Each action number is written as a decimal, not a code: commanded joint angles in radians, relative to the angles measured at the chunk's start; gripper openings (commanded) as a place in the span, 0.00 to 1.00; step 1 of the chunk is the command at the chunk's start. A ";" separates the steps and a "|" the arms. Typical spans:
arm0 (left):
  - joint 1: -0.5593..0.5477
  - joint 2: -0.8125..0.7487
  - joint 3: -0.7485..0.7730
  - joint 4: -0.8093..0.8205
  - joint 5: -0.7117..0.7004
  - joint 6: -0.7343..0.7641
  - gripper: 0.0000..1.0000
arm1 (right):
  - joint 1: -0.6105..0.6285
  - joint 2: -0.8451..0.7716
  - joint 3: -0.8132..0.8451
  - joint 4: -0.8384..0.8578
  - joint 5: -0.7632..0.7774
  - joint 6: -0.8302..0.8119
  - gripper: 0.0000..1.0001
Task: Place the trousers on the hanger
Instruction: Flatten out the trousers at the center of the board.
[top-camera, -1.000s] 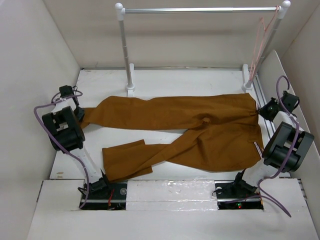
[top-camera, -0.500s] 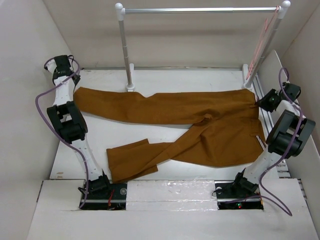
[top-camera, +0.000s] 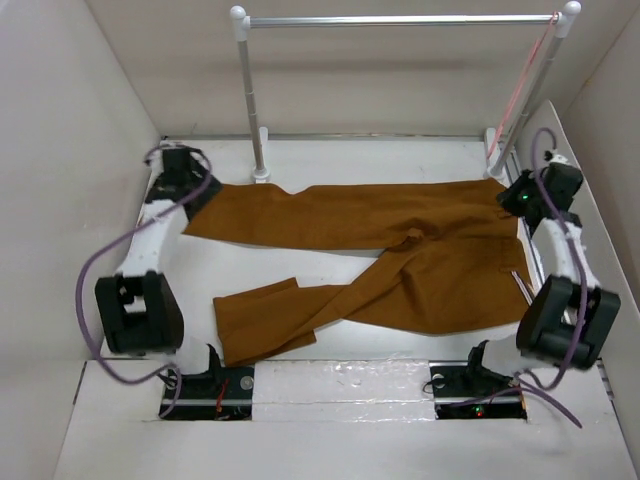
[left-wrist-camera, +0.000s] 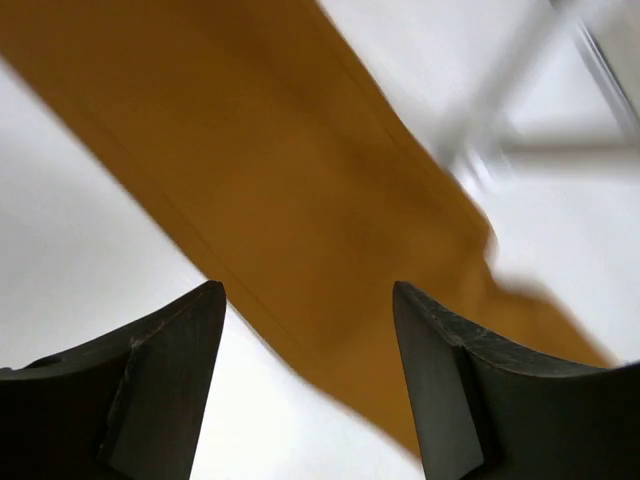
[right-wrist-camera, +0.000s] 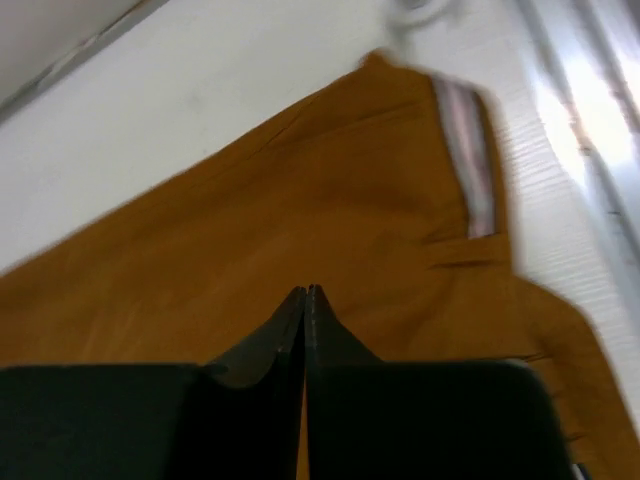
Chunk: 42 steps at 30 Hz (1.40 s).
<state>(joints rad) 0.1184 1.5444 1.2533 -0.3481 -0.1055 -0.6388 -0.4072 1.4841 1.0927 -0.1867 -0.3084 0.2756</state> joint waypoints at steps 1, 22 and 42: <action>-0.193 -0.189 -0.158 0.004 0.046 0.014 0.61 | 0.209 -0.151 -0.137 0.079 -0.031 -0.019 0.00; -0.168 -0.534 0.356 -0.227 -0.027 0.027 0.56 | 1.749 0.312 0.398 -0.197 0.078 -0.662 0.73; -0.168 -0.595 0.233 -0.203 -0.019 0.037 0.57 | 1.883 0.608 0.582 -0.249 0.221 -0.653 0.64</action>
<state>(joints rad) -0.0505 0.9730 1.4975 -0.5816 -0.1284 -0.6098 1.4364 2.0907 1.6428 -0.4316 -0.0883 -0.3710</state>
